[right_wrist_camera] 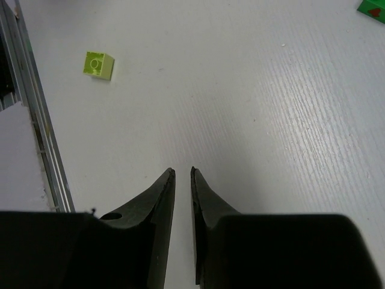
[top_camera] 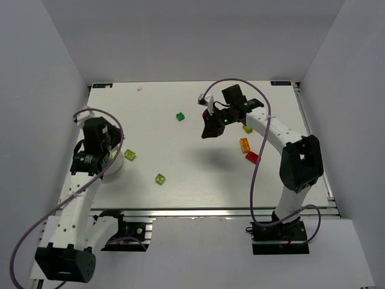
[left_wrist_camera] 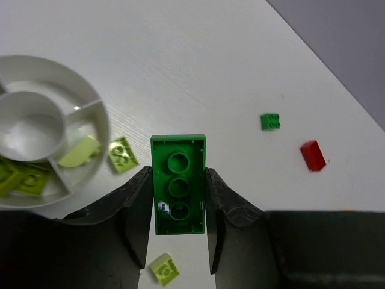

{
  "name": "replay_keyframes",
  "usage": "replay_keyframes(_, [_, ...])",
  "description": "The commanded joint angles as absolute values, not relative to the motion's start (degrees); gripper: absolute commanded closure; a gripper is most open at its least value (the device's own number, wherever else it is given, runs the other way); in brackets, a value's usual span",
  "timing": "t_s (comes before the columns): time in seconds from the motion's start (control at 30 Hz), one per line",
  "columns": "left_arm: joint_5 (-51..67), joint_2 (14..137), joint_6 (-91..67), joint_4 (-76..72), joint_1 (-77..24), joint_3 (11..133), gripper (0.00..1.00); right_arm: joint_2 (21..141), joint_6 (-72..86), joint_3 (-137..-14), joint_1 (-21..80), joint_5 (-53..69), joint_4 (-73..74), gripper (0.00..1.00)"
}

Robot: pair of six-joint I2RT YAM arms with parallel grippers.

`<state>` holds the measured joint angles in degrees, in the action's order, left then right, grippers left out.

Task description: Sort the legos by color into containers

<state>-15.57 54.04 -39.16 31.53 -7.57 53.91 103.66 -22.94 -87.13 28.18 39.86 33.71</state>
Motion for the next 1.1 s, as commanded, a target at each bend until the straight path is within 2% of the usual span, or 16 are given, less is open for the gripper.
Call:
replay_keyframes(0.0, [-11.79,50.01,-39.38,34.62,-0.64,52.74,0.98,102.22,-22.85,-89.39,28.3,40.78,33.05,0.78])
replay_keyframes(0.2, [-7.31,52.82,-36.31,37.88,9.12,52.91,1.0,101.87,-21.8,-88.77,28.74,40.61,32.52,0.77])
replay_keyframes(0.43, [4.38,55.63,-35.6,39.2,22.31,52.73,1.0,99.32,-19.6,-83.6,28.74,40.08,27.96,0.76])
replay_keyframes(0.73, [9.58,58.36,-38.41,37.53,28.56,52.82,0.99,97.3,-17.05,-78.31,28.83,40.78,21.71,0.75])
replay_keyframes(0.9, [5.9,60.03,-39.11,38.49,31.1,55.45,0.99,97.29,-15.74,-76.29,28.65,41.75,19.16,0.74])
replay_keyframes(1.07, [-4.02,57.92,-43.58,37.62,32.87,55.9,0.99,96.68,-13.1,-74.01,28.48,43.15,15.92,0.74])
